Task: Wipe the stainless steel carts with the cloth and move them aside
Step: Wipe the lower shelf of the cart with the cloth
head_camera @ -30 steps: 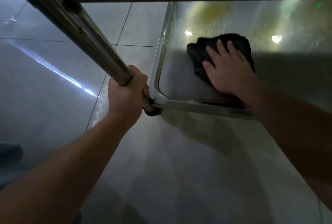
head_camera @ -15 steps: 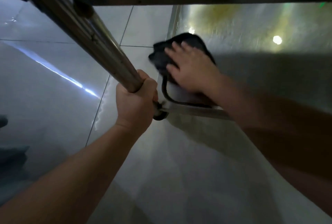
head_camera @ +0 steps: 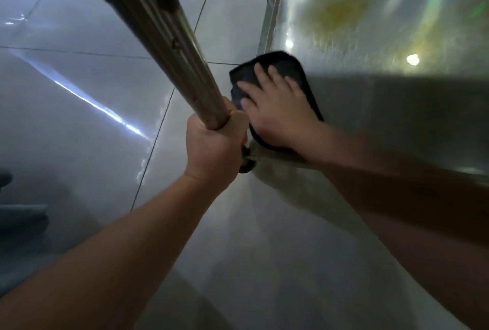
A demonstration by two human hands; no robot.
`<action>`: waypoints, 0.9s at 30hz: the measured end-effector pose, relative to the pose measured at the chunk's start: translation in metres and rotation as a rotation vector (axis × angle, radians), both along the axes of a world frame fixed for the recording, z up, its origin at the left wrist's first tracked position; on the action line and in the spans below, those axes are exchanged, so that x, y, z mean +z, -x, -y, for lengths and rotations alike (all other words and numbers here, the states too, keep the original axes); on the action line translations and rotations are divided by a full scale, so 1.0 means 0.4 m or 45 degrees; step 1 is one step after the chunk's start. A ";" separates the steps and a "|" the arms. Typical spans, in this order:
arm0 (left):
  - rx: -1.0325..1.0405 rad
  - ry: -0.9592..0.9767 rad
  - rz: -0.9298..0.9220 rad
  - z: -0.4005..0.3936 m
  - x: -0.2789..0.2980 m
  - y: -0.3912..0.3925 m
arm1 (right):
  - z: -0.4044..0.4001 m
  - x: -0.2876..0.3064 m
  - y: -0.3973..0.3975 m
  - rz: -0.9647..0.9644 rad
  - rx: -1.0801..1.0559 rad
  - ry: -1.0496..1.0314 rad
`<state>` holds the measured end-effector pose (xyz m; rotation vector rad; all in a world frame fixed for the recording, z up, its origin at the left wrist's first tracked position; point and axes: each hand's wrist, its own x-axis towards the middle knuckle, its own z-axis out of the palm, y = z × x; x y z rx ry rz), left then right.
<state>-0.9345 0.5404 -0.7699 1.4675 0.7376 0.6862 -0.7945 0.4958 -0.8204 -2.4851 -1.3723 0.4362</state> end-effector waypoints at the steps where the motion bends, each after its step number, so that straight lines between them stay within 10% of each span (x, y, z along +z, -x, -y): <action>1: -0.007 0.000 -0.003 0.000 0.001 0.001 | 0.034 -0.003 0.030 0.023 0.052 -0.005; 20: 0.288 -0.104 -0.297 0.040 0.024 0.010 | 0.487 -0.006 -0.047 0.212 0.312 0.151; 27: -0.005 0.235 -1.354 0.151 -0.082 0.084 | 0.651 -0.017 -0.106 0.250 0.248 0.152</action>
